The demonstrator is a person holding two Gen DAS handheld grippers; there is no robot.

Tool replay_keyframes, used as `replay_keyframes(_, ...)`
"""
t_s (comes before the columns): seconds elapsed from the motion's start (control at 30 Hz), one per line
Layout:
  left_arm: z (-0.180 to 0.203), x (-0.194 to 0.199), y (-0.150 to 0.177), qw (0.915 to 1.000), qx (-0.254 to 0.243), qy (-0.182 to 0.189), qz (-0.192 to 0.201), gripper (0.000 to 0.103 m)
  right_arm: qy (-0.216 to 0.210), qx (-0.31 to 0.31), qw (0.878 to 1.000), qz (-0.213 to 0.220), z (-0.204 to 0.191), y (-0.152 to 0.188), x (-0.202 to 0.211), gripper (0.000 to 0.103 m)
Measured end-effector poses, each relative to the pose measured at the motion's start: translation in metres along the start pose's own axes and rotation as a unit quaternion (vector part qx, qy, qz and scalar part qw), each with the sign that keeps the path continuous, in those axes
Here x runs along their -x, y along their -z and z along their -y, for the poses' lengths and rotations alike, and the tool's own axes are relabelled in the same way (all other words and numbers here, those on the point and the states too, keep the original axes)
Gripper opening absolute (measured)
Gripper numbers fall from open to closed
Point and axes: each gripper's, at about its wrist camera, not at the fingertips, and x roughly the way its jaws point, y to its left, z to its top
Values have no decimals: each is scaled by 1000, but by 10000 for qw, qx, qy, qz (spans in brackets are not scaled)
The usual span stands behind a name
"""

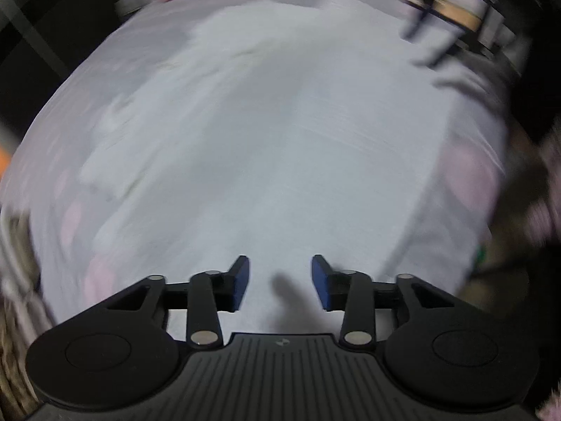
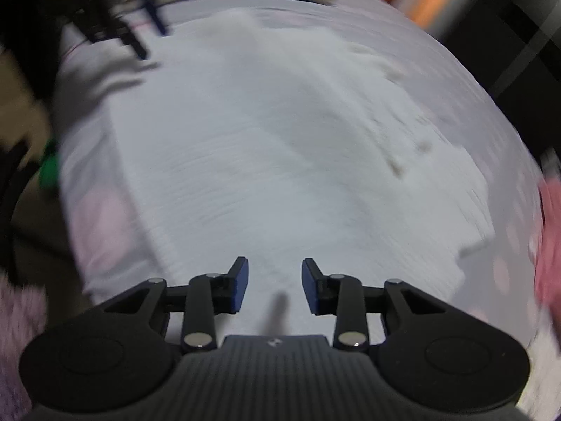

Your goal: Fold clothes

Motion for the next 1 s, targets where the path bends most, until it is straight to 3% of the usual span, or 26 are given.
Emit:
replay_keyframes(0.1,25,-4,4,9989,-466,71,-78,43,-68,663,9978,-13,-24,0,3,43)
replay_keyframes(0.27,47,-15,17,9920,-1169,-287,-373,43,-92,1774,9834,-365,-64,11,-10,43)
replay_keyframes(0.43,50,-22,26,9843,-1518,-606,-671,43,236,2173,9742,-558,-72,22,-13,43)
replay_keyframes(0.67,31,-30,43,9766,-1399,-1028,-1273,42,655,2240,9672,-1001,-58,41,-17,43)
replay_keyframes(0.73,27,-29,45,9772,-1278,-1028,-1345,32,854,2228,9635,-1217,-54,46,-22,41)
replay_keyframes(0.77,25,-29,45,9769,-1252,-1025,-1397,21,934,2193,9621,-1327,-51,49,-25,40)
replay_keyframes(0.8,23,-28,44,9767,-1205,-1037,-1440,8,987,2135,9615,-1424,-47,52,-27,38)
replay_keyframes(0.87,15,-25,40,9780,-1033,-1073,-1457,5,1155,1872,9661,-1355,-34,49,-22,7)
replay_keyframes(1.0,-16,-1,24,9872,-214,-1163,-1069,3,1528,1232,9752,-1019,-6,36,-3,7)
